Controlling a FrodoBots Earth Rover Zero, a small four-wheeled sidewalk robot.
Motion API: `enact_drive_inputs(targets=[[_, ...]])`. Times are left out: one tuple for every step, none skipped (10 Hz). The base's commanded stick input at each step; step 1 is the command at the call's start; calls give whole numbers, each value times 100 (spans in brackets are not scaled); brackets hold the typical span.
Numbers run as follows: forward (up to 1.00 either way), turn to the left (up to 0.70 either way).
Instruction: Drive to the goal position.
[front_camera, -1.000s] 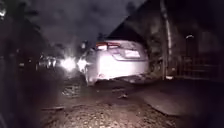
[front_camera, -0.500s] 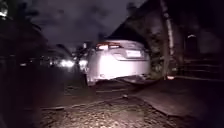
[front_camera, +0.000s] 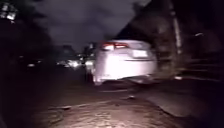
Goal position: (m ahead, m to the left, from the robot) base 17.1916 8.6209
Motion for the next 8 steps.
enact_drive_inputs(targets=[[0, 41], [0, 12], [0, 0], [0, 0], [0, 0], [0, 0], [0, 0], [0, 0]])
